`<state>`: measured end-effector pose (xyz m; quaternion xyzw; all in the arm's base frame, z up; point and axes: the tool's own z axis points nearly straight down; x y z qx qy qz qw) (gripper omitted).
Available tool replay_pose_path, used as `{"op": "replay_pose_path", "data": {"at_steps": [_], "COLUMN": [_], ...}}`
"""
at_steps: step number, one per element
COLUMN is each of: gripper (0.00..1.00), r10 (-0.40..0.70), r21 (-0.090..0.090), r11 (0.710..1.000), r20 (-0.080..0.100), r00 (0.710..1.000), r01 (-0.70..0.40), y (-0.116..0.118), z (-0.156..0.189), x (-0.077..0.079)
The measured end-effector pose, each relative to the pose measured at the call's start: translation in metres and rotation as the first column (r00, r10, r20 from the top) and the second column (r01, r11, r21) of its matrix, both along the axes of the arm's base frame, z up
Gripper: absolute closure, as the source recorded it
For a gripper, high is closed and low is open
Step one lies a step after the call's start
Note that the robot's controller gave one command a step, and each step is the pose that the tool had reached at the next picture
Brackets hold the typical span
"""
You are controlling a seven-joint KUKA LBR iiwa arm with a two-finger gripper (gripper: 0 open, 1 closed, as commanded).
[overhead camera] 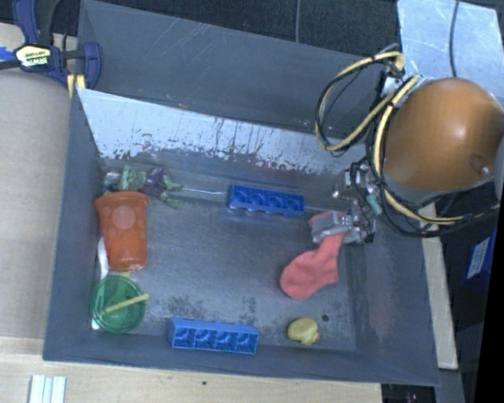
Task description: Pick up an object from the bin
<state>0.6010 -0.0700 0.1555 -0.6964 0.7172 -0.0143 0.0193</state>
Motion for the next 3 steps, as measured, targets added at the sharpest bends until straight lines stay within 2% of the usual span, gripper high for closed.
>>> {"op": "replay_pose_path", "data": {"at_steps": [1, 2, 3], "gripper": [1.0, 1.0, 1.0], "r10": [0.106, 0.137, 0.235], "r21": [-0.005, -0.005, -0.011], "r11": [0.994, 0.991, 0.972], "r20": [0.009, 0.001, 0.007], "r00": [0.994, 0.991, 0.972], "r01": [-0.106, -0.137, -0.235], "y": [-0.015, -0.021, -0.017], "z": [-0.024, -0.067, -0.058], "x": [0.02, -0.005, -0.001]}}
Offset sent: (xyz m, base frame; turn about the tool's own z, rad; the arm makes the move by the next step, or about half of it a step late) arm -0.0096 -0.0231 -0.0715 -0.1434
